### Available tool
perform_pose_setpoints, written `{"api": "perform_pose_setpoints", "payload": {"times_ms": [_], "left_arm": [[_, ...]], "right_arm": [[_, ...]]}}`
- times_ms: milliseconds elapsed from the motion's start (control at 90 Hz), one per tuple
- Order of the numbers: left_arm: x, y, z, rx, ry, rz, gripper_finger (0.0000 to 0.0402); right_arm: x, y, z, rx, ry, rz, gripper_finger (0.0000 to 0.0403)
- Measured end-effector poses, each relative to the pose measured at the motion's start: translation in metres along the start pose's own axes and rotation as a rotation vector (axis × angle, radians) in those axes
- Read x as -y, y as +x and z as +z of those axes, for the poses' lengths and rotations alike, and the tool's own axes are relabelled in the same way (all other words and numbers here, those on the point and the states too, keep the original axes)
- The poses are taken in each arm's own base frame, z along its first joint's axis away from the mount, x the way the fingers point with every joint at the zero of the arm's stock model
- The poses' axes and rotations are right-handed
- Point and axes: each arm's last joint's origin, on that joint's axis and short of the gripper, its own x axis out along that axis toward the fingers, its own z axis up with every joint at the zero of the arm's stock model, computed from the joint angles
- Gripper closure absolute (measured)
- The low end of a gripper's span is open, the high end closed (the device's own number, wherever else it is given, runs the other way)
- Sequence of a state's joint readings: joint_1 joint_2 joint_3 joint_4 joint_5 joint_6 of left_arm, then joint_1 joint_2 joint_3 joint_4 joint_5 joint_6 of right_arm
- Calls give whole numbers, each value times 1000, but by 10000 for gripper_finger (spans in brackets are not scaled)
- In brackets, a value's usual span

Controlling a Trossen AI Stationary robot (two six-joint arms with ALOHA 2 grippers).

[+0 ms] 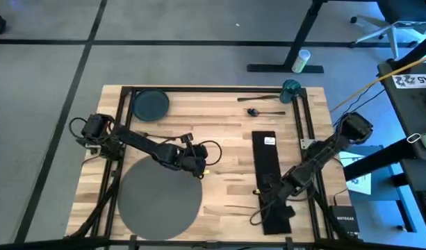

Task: Set table place
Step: Fold the black table napkin

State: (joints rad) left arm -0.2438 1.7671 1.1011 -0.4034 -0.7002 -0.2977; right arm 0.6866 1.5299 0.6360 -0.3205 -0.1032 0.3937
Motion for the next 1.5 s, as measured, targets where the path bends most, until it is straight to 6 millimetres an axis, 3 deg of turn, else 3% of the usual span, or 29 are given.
{"api": "perform_pose_setpoints", "payload": {"times_ms": [378, 567, 678, 800, 989, 1200, 1500], "left_arm": [[0, 0, 0, -1, -3, 1, 402], [0, 0, 0, -5, -3, 2, 402], [0, 0, 0, -5, -6, 2, 402], [0, 0, -1, -4, -6, 1, 402], [3, -2, -1, 0, -13, -6, 402], [3, -2, -2, -2, -40, -6, 402], [2, -2, -5, -29, -36, 7, 402]], "right_arm": [[42, 2, 24, 130, -54, -46, 402], [47, 9, 36, 218, -126, -7, 402], [42, -1, 47, 237, -173, 1, 402], [35, -26, 62, 246, -209, -48, 402], [44, -47, 63, 118, -176, -360, 402], [77, -48, 50, 28, -41, -573, 402], [108, -41, 31, -31, 57, -628, 402]]}}
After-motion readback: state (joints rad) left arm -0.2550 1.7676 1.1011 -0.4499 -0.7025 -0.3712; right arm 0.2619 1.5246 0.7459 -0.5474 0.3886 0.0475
